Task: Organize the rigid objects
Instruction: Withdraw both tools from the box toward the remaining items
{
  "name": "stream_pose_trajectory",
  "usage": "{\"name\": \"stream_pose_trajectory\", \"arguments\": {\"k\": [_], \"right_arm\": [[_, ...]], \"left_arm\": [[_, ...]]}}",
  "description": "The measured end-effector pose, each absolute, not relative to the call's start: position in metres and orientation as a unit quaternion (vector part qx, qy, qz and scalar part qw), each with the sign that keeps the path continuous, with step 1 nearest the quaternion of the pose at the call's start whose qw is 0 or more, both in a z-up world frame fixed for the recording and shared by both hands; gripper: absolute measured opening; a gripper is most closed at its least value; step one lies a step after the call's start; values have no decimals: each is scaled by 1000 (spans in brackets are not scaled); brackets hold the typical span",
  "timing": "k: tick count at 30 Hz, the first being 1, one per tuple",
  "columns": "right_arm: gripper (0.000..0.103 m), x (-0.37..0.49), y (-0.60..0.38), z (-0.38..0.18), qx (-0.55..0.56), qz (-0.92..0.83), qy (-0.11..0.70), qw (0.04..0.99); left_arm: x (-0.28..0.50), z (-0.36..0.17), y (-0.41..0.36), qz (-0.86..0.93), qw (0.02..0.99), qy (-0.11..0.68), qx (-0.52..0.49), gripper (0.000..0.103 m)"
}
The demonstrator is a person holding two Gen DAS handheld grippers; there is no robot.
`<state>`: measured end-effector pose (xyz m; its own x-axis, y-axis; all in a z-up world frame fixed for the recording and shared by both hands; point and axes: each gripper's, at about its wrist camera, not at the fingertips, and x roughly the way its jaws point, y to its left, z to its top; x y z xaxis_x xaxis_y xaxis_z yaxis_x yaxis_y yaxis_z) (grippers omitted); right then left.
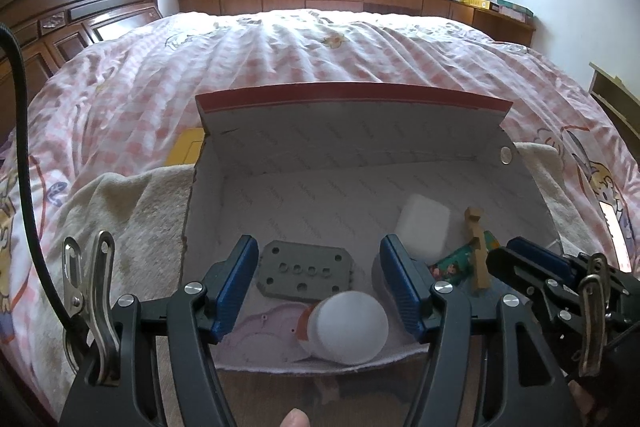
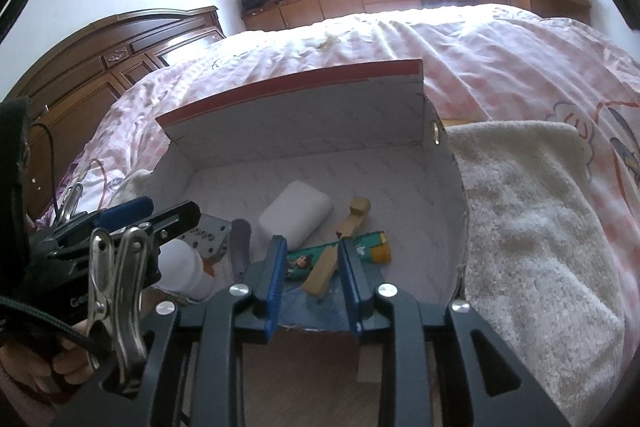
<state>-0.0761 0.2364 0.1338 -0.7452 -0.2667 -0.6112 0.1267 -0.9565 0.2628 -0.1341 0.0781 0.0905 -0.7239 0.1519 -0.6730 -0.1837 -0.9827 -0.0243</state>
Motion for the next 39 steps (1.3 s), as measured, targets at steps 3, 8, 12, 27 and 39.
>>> {"name": "stream_pose_trajectory", "arguments": {"k": [3,8,12,27,39], "right_arm": [[31,-72,235,135,341,-928,-104,105],[33,-67,233,135,340,-929,-104,104],[36,-60,232,136,341,-929,-105,101],[44,-15,227,139,326,-935,-92,106],[51,29,215,123,339,-933,-39,116]], "left_arm": [[-129,93,75,930,89,17,-357,65],[-118,97,69,931,89,11,-354,65],[-107,99,65,931,92,9,-353,65],[-69,92,38,928,87,-4,-363,65],[-42,64,21,914,91,-16,-394,65]]}}
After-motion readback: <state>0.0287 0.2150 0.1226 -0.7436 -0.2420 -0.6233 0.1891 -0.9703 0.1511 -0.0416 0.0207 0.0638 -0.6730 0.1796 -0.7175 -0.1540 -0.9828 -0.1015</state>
